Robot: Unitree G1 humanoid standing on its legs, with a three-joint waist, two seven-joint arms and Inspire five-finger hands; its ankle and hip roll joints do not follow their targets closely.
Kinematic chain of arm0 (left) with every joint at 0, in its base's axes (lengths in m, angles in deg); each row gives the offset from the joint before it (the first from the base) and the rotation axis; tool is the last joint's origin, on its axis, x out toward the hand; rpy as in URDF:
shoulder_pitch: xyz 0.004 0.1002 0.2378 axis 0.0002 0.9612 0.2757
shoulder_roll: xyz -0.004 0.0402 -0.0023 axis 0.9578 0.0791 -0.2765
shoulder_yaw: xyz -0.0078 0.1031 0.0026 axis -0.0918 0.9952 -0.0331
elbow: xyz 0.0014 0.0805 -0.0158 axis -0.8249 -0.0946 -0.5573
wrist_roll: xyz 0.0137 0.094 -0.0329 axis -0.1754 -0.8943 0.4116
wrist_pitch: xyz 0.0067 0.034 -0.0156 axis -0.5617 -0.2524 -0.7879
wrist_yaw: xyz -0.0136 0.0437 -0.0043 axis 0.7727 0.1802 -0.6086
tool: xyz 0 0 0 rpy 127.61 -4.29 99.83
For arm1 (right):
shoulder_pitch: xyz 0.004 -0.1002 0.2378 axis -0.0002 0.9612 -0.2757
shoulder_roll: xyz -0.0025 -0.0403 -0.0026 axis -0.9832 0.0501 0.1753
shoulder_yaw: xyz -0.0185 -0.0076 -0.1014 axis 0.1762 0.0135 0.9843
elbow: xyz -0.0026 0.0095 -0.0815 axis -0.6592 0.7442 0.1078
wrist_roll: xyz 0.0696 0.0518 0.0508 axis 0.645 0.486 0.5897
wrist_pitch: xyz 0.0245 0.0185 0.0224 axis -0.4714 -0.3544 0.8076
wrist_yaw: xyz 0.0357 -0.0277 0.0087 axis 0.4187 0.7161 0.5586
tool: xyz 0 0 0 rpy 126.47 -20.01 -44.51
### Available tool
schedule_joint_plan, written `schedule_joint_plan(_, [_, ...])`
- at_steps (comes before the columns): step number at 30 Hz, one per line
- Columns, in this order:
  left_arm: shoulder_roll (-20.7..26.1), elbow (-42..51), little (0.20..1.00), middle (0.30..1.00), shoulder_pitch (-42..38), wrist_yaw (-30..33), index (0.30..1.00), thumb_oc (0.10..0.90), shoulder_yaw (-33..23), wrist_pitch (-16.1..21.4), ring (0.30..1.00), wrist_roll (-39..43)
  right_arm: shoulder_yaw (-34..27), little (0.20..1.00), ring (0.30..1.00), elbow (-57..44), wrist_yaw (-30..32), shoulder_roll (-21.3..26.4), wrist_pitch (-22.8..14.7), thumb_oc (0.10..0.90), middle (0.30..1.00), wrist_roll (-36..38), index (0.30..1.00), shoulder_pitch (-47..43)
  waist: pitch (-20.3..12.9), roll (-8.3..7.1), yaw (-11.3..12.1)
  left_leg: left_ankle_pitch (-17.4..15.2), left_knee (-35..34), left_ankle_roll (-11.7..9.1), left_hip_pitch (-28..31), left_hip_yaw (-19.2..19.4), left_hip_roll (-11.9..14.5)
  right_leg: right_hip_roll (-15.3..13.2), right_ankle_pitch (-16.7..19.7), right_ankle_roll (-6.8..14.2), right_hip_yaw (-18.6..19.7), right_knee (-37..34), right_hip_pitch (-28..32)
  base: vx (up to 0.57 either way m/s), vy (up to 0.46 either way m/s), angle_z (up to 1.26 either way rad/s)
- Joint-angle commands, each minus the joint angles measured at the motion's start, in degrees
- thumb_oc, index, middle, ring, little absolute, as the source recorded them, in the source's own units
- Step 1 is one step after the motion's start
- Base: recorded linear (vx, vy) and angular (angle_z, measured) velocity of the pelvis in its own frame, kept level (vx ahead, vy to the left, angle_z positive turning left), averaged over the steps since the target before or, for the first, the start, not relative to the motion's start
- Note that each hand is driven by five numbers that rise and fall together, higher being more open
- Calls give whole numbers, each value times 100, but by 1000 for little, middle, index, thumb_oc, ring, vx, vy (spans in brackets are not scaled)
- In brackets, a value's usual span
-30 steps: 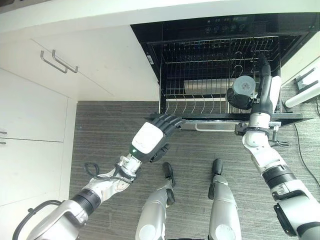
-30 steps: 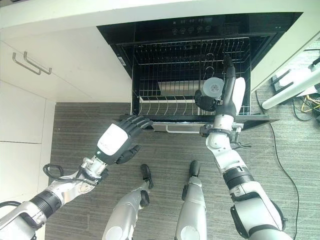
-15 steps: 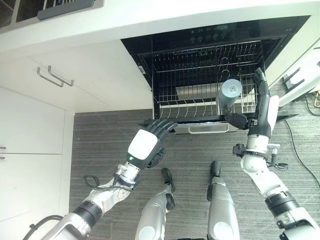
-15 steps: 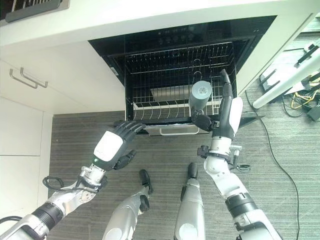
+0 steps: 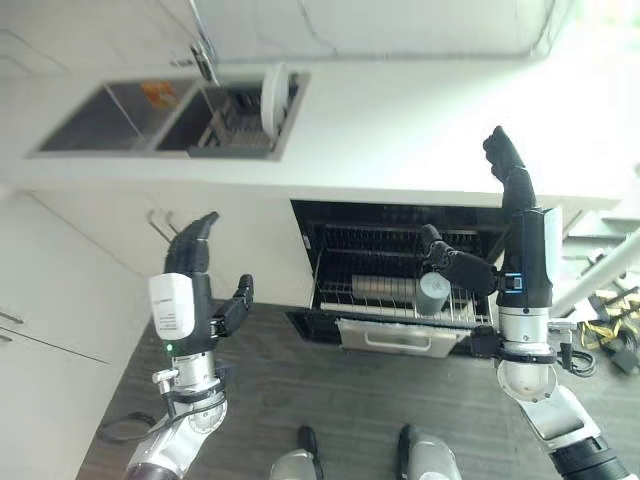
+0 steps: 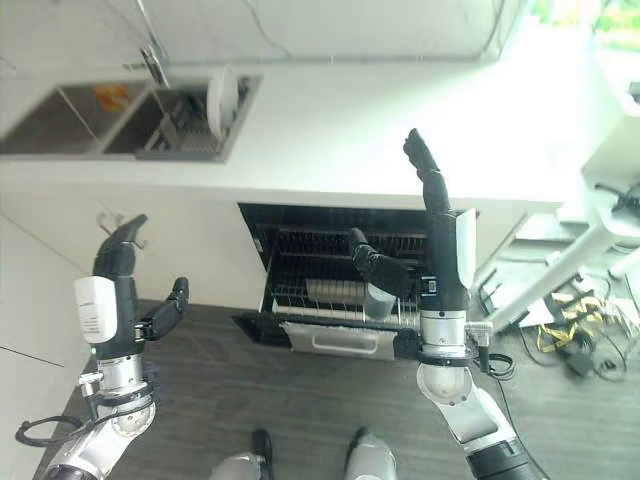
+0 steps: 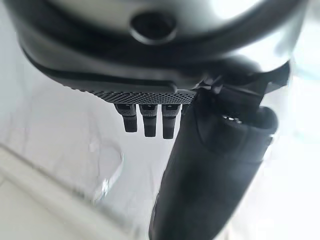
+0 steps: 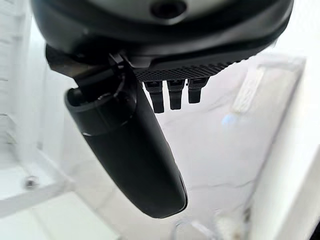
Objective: Place the dishes in the dishwasher.
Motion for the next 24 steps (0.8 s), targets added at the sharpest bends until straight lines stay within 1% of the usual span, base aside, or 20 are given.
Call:
schedule_joint_plan(1, [45, 578, 900, 900, -456, -774, 900, 800, -299, 643, 900, 1502, -336, 900, 900, -670, -887, -120, -117, 800, 900, 806, 900, -233, -1, -213, -144, -927, 906, -25, 4, 588, 306, -34, -234, 308, -313, -827, 876, -10, 243, 143])
schedule_joint_plan(2, [-114, 690, 900, 900, -447, -1369, 900, 800, -388, 628, 900, 2358, -451, 900, 900, -672, -929, -88, -110, 800, 900, 940, 900, -171, 21, -321, -155, -841, 906, -3, 122, 697, 385, -78, -201, 274, -403, -827, 1021, 10, 322, 179])
schedule_joint_plan(3, [-175, 761, 900, 900, -416, -1471, 900, 800, -427, 617, 900, 2571, -511, 900, 900, -679, -979, -72, -109, 800, 900, 1067, 900, -158, 49, -362, -126, -852, 906, 11, 124, 568, 381, -86, -181, 275, -363, -827, 1060, 23, 669, 178])
schedule_joint_plan(4, [-278, 999, 900, 900, -335, -1406, 900, 800, -541, 657, 900, 2941, -650, 900, 900, -717, -1058, -60, -17, 800, 900, 1516, 900, -187, 109, -379, -46, -921, 906, 34, 98, 224, 396, -155, -148, 325, -245, -827, 1089, 30, 672, 83])
schedule_joint_plan(6, [-364, 1182, 900, 900, -338, -1579, 900, 800, -606, 648, 900, 3244, -849, 900, 900, -741, -1101, -173, 104, 800, 900, 1780, 900, -109, 95, -352, -38, -992, 906, 105, 81, 131, 292, -358, -40, 457, -258, -827, 1104, 37, 621, 32])
schedule_joint_plan(7, [-399, 1201, 900, 900, -384, -1880, 900, 800, -580, 619, 900, 3372, -917, 900, 900, -786, -1120, -249, 151, 800, 900, 1983, 900, -30, 93, -369, -43, -1050, 906, 158, 125, 170, 205, -475, 7, 556, -267, -827, 1148, 19, 374, 9])
schedule_joint_plan(8, [-405, 1206, 900, 900, -417, -1961, 900, 800, -569, 618, 900, 3419, -937, 900, 900, -792, -1137, -275, 147, 800, 900, 2063, 900, -4, 79, -372, -52, -1043, 906, 191, 110, 203, 176, -518, 55, 581, -275, -827, 1131, 12, 312, 1])
schedule_joint_plan(9, [-398, 1273, 900, 900, -485, -2138, 900, 800, -508, 566, 900, 3511, -995, 900, 900, -820, -1245, -411, 100, 800, 900, 2349, 900, 102, 72, -396, -53, -1145, 906, 271, 163, 250, 36, -685, 160, 654, -244, -827, 1166, 10, 403, 8])
schedule_joint_plan(10, [-428, 1349, 900, 900, -569, -2557, 900, 800, -369, 434, 900, 3618, -1062, 900, 900, -840, -1550, -678, 72, 800, 900, 2680, 900, 272, 58, -389, -92, -1277, 906, 410, 206, 266, -169, -831, 538, 718, -206, -827, 1122, 40, 499, 12])
schedule_joint_plan(12, [-426, 1430, 900, 900, -577, -2734, 900, 800, -297, 246, 900, 3672, -1087, 900, 900, -830, -1733, -843, 35, 800, 900, 2694, 900, 346, 45, -353, -114, -1351, 906, 503, 237, 325, -250, -811, 700, 740, -234, -827, 1117, 38, 349, 11])
schedule_joint_plan(13, [-415, 1435, 900, 900, -575, -2817, 900, 800, -270, 107, 900, 3732, -1098, 900, 900, -819, -1780, -907, 7, 800, 900, 2654, 900, 370, 26, -321, -125, -1401, 906, 557, 240, 346, -296, -723, 757, 744, -234, -827, 1130, 67, 328, 8])
schedule_joint_plan(14, [-339, 1324, 900, 900, -597, -2988, 900, 800, -225, -81, 900, 3942, -1122, 900, 900, -769, -1857, -969, -87, 800, 900, 2699, 900, 411, -25, -270, -198, -1506, 906, 672, 213, 296, -405, -337, 756, 735, -127, -827, 1083, 82, 360, -3])
schedule_joint_plan(15, [-304, 1259, 900, 900, -616, -3057, 900, 800, -218, -168, 900, 4036, -1149, 900, 900, -744, -1897, -982, -133, 800, 900, 2723, 900, 431, -59, -247, -245, -1517, 906, 716, 169, 248, -455, -107, 749, 707, -69, -827, 1003, 116, 326, -6])
schedule_joint_plan(17, [-273, 1106, 900, 900, -625, -3316, 900, 800, -193, -533, 900, 4268, -1247, 900, 900, -729, -1962, -946, -159, 800, 900, 2738, 900, 500, -90, -274, -313, -1567, 906, 754, 159, 183, -623, 357, 479, 598, 48, -827, 898, 109, 196, -4])
schedule_joint_plan(18, [-272, 1054, 900, 900, -626, -3436, 900, 800, -180, -719, 900, 4359, -1269, 900, 900, -712, -1972, -927, -159, 800, 900, 2744, 900, 505, -98, -285, -324, -1568, 906, 757, 147, 161, -668, 450, 423, 562, 85, -827, 858, 108, 154, 17])
schedule_joint_plan(20, [-350, 749, 900, 900, -605, -3785, 900, 800, -43, -1184, 900, 4522, -1403, 900, 900, -589, -1997, -811, -234, 800, 900, 2824, 900, 513, -133, -381, -428, -1512, 906, 750, 52, 87, -929, 858, 241, 408, 361, -827, 518, 100, 117, 32])
schedule_joint_plan(21, [-371, 649, 900, 900, -602, -3866, 900, 800, -3, -1320, 900, 4536, -1435, 900, 900, -551, -2006, -781, -262, 800, 900, 2861, 900, 514, -139, -402, -453, -1513, 906, 754, 45, 86, -983, 918, 229, 395, 417, -827, 435, 127, 97, 26])
schedule_joint_plan(22, [-421, 333, 900, 900, -584, -4045, 900, 800, 95, -1597, 900, 4501, -1516, 900, 900, -484, -2040, -726, -290, 800, 900, 2953, 900, 517, -151, -449, -521, -1543, 906, 760, 60, 100, -1100, 1019, 296, 401, 521, -827, 211, 118, 66, 34])
schedule_joint_plan(23, [-437, 210, 900, 900, -573, -4101, 900, 800, 127, -1652, 900, 4494, -1542, 900, 900, -466, -2060, -713, -303, 800, 900, 2983, 900, 524, -158, -460, -540, -1563, 906, 763, 73, 113, -1130, 1027, 354, 420, 527, -827, 126, 201, 68, 36])
schedule_joint_plan(24, [-462, -230, 900, 900, -491, -4265, 900, 800, 233, -1778, 900, 4260, -1642, 900, 900, -426, -2136, -654, -330, 800, 900, 3120, 900, 557, -157, -500, -619, -1652, 906, 785, 152, 154, -1226, 1020, 635, 509, 525, -827, -167, 218, 39, 44])
